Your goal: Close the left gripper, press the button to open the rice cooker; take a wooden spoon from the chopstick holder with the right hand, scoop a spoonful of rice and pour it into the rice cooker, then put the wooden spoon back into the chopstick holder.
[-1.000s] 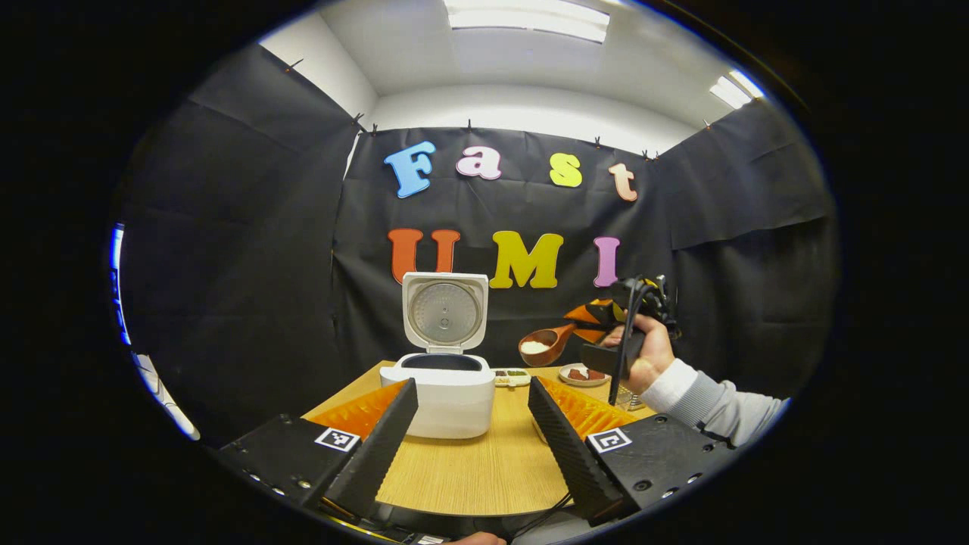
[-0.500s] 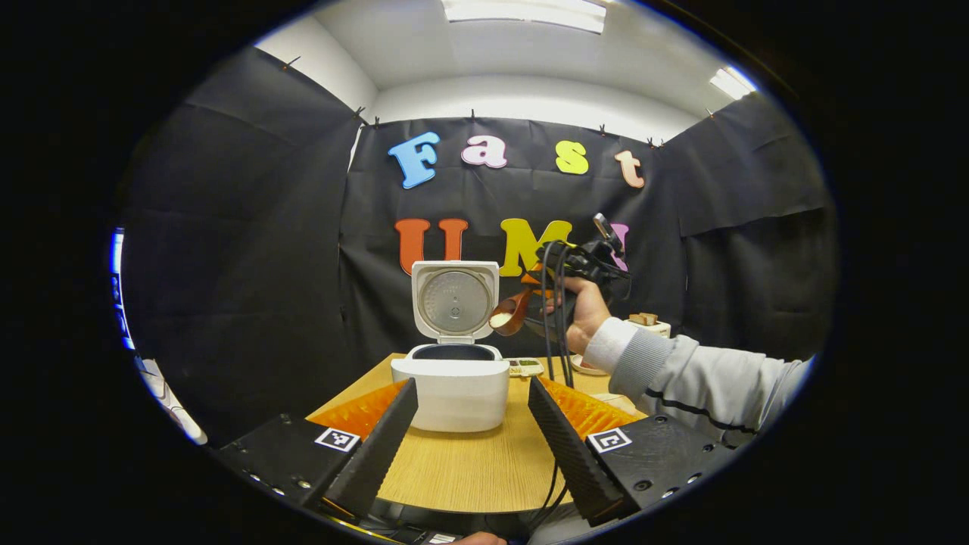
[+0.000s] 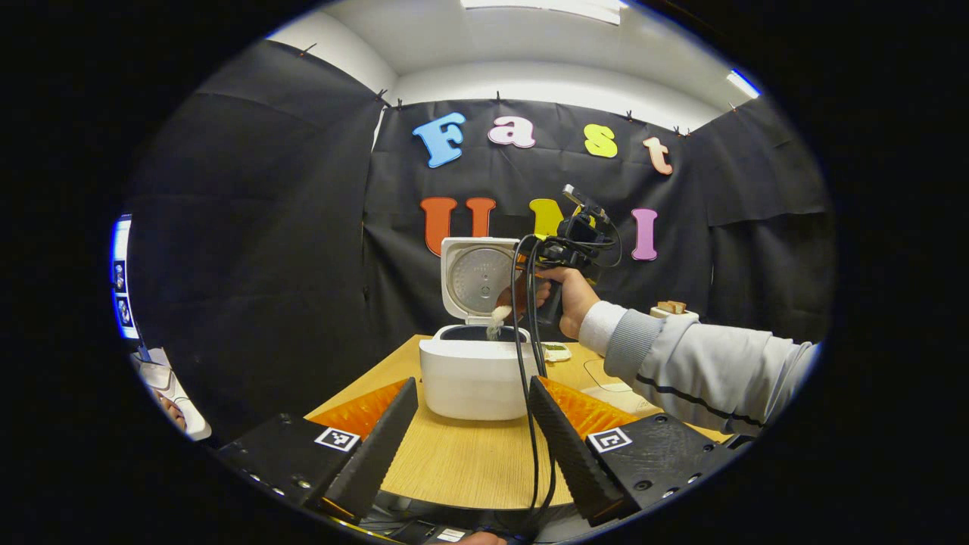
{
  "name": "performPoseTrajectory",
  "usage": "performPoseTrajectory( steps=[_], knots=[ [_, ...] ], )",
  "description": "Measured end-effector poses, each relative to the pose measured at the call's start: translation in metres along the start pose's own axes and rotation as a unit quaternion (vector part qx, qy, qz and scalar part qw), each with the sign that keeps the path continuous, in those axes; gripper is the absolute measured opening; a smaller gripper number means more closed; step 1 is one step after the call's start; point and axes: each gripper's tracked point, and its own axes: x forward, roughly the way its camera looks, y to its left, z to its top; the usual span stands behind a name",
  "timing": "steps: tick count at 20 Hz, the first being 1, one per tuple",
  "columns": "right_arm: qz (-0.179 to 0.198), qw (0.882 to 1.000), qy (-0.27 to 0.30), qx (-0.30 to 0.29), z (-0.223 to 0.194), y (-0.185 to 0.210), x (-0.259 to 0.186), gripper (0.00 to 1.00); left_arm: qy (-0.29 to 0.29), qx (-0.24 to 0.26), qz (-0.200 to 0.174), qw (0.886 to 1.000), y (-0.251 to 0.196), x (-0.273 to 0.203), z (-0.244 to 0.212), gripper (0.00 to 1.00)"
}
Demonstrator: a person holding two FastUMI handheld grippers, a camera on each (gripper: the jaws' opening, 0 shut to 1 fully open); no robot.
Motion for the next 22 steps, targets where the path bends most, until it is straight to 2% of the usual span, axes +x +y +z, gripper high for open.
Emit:
performPoseTrajectory(
  steps=[5, 9, 12, 16, 18, 19, 20, 21, 22],
  knots=[
    [0.000, 0.998, 0.008, -0.057, -0.014, 0.004, 0.009, 0.19, 0.009, -0.004, -0.007, 1.000, 0.001, 0.009, -0.010, 0.94],
    [0.007, 0.992, 0.002, -0.126, -0.015, 0.010, 0.008, 0.19, 0.013, -0.004, -0.005, 1.000, 0.002, 0.012, -0.013, 0.94],
    [0.024, 0.974, -0.014, -0.225, -0.015, 0.019, -0.001, 0.19, 0.012, -0.005, -0.007, 1.000, -0.003, 0.013, -0.011, 0.94],
    [0.042, 0.952, -0.026, -0.303, -0.025, 0.044, -0.012, 0.20, 0.009, 0.004, -0.012, 1.000, -0.008, 0.011, -0.009, 0.94],
    [0.036, 0.949, -0.029, -0.311, -0.026, 0.047, -0.016, 0.15, 0.007, 0.007, -0.012, 1.000, -0.009, 0.009, -0.008, 0.94],
    [0.032, 0.949, -0.030, -0.313, -0.026, 0.047, -0.017, 0.19, 0.007, 0.009, -0.010, 1.000, -0.009, 0.008, -0.006, 0.94],
    [0.032, 0.948, -0.030, -0.314, -0.026, 0.046, -0.019, 0.15, 0.006, 0.012, -0.007, 1.000, -0.007, 0.008, -0.007, 0.94],
    [0.028, 0.948, -0.033, -0.315, -0.024, 0.045, -0.022, 0.19, 0.004, 0.014, -0.003, 1.000, -0.005, 0.007, -0.005, 0.94],
    [0.026, 0.949, -0.037, -0.311, -0.021, 0.041, -0.027, 0.19, -0.001, 0.014, -0.001, 1.000, -0.004, 0.006, -0.002, 0.94]
  ],
)
